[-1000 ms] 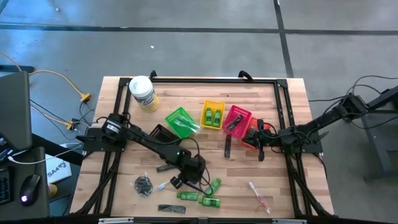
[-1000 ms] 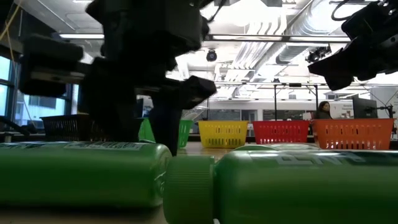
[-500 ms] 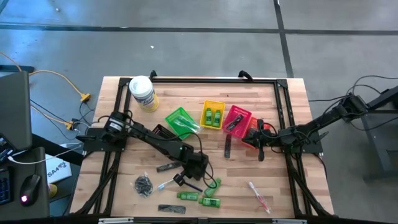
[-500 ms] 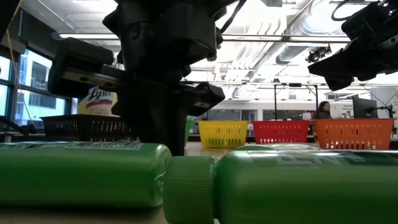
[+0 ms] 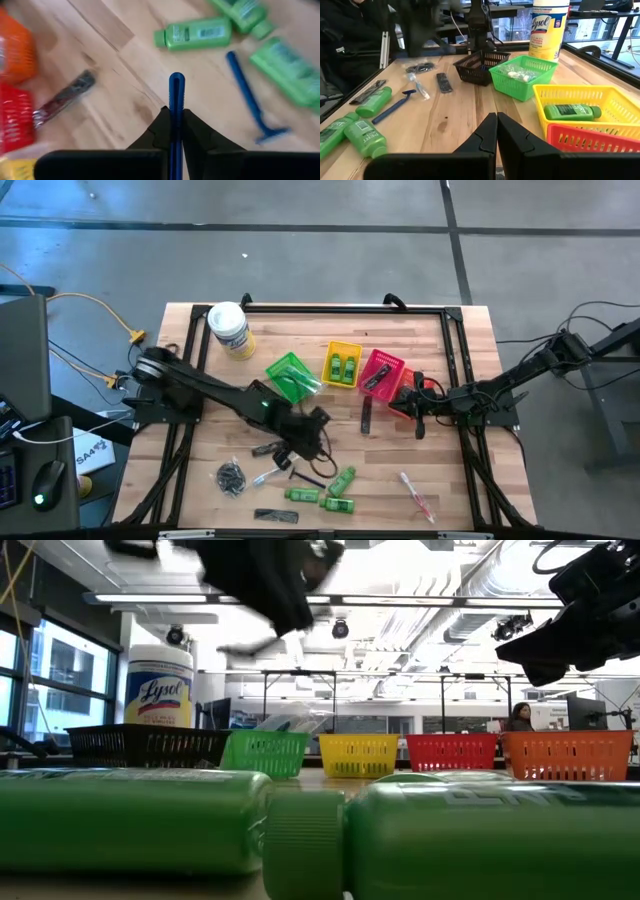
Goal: Pick & Place Travel size toiletries
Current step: Put the blue razor into the black bin, then put the black comb into the red bin
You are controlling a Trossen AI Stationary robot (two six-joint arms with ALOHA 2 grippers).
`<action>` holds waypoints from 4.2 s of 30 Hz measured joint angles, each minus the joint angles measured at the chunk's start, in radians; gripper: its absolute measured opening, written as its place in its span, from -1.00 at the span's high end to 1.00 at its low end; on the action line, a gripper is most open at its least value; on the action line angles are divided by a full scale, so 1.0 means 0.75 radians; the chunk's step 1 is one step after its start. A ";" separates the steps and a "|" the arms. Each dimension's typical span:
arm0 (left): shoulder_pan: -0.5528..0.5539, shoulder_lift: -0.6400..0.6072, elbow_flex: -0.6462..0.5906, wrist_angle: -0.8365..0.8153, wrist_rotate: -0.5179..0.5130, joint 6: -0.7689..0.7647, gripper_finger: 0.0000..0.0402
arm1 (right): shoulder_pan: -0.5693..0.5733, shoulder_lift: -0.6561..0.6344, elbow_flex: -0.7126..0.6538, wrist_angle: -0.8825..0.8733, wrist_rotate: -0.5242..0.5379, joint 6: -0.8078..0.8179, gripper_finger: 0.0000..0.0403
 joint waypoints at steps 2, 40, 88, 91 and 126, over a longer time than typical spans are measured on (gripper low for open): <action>0.000 -0.106 -0.009 -0.007 0.001 -0.007 0.93 | 0.000 0.001 0.000 -0.011 0.000 0.001 0.98; 0.335 -0.811 -1.243 0.733 -0.048 -0.385 0.93 | 0.000 0.001 0.000 0.025 -0.001 -0.001 0.98; 0.335 -0.768 -1.243 0.549 -0.151 -0.520 0.90 | 0.000 0.001 0.000 0.027 -0.001 -0.001 0.98; 0.335 -0.768 -1.243 0.548 -0.150 -0.520 0.90 | 0.000 0.001 0.000 0.027 -0.001 -0.001 0.98; 0.147 -1.077 -0.642 -0.081 -0.462 -0.740 0.95 | 0.000 0.002 0.000 -0.008 -0.015 0.014 0.98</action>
